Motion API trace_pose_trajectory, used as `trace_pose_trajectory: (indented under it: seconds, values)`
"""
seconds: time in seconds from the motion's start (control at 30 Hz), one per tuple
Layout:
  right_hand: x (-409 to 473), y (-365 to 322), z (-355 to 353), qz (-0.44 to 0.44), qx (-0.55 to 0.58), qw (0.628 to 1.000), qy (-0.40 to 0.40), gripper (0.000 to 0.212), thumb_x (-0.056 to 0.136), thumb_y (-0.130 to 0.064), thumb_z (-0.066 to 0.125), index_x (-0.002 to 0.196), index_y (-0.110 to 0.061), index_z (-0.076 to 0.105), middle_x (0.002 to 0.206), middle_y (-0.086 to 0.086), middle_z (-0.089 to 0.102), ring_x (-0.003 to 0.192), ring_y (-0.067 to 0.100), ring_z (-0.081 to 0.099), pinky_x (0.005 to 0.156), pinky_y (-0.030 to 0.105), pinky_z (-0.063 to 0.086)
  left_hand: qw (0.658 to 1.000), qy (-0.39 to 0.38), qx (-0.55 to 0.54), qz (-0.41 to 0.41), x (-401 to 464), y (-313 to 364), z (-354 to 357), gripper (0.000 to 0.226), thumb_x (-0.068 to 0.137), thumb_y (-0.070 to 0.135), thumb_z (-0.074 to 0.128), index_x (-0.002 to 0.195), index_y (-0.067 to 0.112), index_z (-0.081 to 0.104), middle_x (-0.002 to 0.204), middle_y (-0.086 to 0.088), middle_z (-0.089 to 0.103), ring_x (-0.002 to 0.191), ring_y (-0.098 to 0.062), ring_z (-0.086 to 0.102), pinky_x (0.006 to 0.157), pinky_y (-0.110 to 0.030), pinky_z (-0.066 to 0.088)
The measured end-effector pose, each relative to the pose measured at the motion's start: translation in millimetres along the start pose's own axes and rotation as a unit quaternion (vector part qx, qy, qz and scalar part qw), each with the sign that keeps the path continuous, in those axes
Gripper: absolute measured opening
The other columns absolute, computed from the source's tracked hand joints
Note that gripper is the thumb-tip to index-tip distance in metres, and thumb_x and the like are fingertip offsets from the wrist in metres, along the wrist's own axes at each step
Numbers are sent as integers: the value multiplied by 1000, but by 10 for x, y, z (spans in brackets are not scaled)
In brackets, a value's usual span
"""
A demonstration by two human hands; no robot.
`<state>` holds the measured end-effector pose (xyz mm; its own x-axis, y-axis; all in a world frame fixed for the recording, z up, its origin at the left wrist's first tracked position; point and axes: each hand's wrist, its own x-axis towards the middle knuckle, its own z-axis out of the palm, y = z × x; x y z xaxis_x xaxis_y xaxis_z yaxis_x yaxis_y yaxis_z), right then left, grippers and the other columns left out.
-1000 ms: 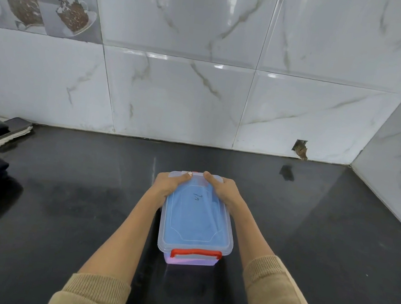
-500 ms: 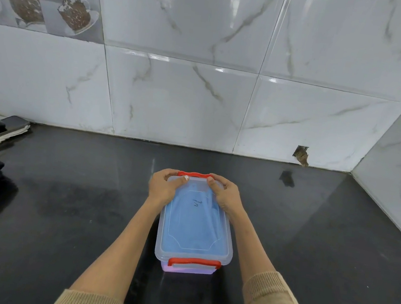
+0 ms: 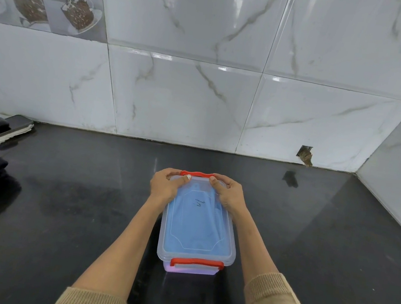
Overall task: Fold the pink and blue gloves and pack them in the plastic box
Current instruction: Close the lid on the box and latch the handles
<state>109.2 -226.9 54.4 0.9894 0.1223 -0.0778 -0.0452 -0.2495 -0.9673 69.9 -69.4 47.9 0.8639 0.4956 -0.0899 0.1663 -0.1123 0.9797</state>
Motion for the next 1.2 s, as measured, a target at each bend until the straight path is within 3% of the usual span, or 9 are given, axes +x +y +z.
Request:
trace_pose_trajectory:
  seconds: [0.5, 0.8, 1.1, 1.2]
  values:
    - [10, 9, 9, -5, -2, 1000, 4, 27, 90, -28, 61, 113, -15, 64, 114, 3, 64, 100, 19, 60, 86, 31, 51, 1000, 1, -17, -20, 20, 4, -1, 19, 79, 30, 75, 93, 23, 65, 86, 11, 58, 77, -9, 58, 57, -18, 43]
    - [32, 17, 16, -19, -20, 999, 21, 19, 90, -27, 62, 103, -14, 63, 104, -2, 60, 97, 17, 57, 80, 27, 50, 1000, 10, 3, 10, 36, 5, -1, 18, 78, 27, 77, 71, 30, 61, 79, 14, 60, 75, -5, 57, 59, -19, 44]
    - [-20, -4, 25, -2, -2, 1000, 23, 22, 90, -28, 61, 107, -14, 63, 110, 2, 62, 96, 17, 58, 79, 26, 49, 1000, 17, -7, 9, 17, -7, -1, 15, 78, 27, 77, 73, 28, 63, 80, 12, 61, 76, -6, 57, 58, -19, 44]
    - [-91, -36, 5, 13, 21, 1000, 13, 25, 92, -29, 57, 113, -17, 62, 118, 5, 63, 99, 18, 59, 79, 26, 51, 1000, 10, -24, 8, -25, -2, -19, 10, 80, 27, 75, 84, 23, 67, 87, 8, 63, 79, -8, 59, 62, -21, 48]
